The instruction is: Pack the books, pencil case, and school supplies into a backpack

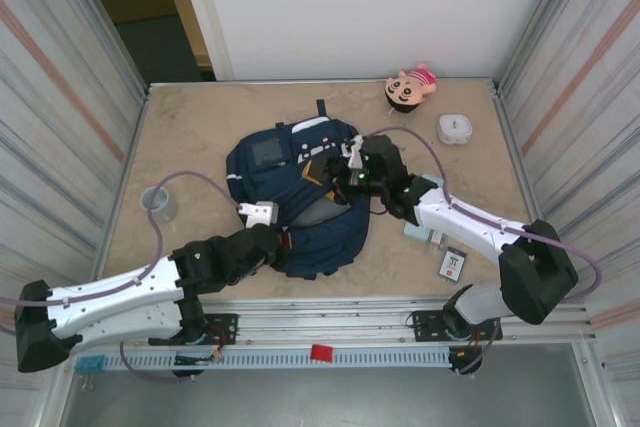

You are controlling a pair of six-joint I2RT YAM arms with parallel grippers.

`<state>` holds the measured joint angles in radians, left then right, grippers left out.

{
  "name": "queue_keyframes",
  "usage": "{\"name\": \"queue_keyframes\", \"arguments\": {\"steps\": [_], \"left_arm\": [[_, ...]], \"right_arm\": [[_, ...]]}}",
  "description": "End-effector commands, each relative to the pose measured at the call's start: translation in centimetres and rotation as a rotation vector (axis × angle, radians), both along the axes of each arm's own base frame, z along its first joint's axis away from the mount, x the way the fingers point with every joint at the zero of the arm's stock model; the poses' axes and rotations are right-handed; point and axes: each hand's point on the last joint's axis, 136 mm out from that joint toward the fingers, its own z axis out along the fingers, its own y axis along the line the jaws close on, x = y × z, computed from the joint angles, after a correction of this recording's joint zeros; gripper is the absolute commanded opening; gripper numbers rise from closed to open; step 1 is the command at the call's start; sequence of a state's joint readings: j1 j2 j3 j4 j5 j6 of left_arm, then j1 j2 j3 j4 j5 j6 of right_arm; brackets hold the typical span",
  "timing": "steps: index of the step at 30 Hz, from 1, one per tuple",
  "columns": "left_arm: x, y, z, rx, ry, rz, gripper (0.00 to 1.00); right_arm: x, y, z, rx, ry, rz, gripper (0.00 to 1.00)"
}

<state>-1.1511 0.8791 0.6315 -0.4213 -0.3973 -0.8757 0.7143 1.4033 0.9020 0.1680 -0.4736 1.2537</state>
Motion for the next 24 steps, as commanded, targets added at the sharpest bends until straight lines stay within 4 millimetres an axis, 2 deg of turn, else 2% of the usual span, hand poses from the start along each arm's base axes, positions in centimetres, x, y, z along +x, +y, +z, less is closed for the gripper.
{"name": "queue_keyframes", "arguments": {"steps": [1, 3, 7, 9, 11, 16, 20, 22, 24], "left_arm": [[1.3, -1.6, 3.7, -0.072, -0.101, -0.017, 0.00], [1.3, -1.7, 3.6, -0.073, -0.098, -0.018, 0.00], [1.3, -1.0, 3.2, -0.067, -0.087, 0.011, 0.00], [1.3, 0.0, 2.7, -0.043, -0.076, 0.040, 0.00], [1.2, 0.8, 2.1, -0.014, -0.070, 0.047, 0.00], [1.0, 2.8, 0.7, 0.026, -0.070, 0.062, 0.00], [1.2, 3.4, 0.7, 0.006, -0.089, 0.066, 0.00], [1.3, 3.1, 1.2, -0.007, -0.110, 0.049, 0.00], [1.4, 2.6, 1.8, -0.020, -0.126, 0.032, 0.00]], "right_arm": [[-0.4, 0.9, 0.6, 0.035, -0.006, -0.040, 0.60], [-0.5, 1.4, 0.3, 0.034, -0.005, -0.030, 0.52], [-0.6, 1.5, 0.1, 0.008, -0.016, -0.009, 0.18], [-0.4, 1.0, 0.9, 0.000, -0.046, 0.014, 0.09], [0.1, -0.2, 2.0, -0.009, -0.071, 0.027, 0.05], [1.3, -3.2, 5.0, -0.007, -0.111, 0.132, 0.05], [1.8, -4.3, 5.8, 0.021, -0.082, 0.194, 0.10], [2.1, -4.3, 5.8, 0.020, -0.076, 0.179, 0.17], [2.2, -4.0, 5.5, 0.017, -0.062, 0.140, 0.41]]}}
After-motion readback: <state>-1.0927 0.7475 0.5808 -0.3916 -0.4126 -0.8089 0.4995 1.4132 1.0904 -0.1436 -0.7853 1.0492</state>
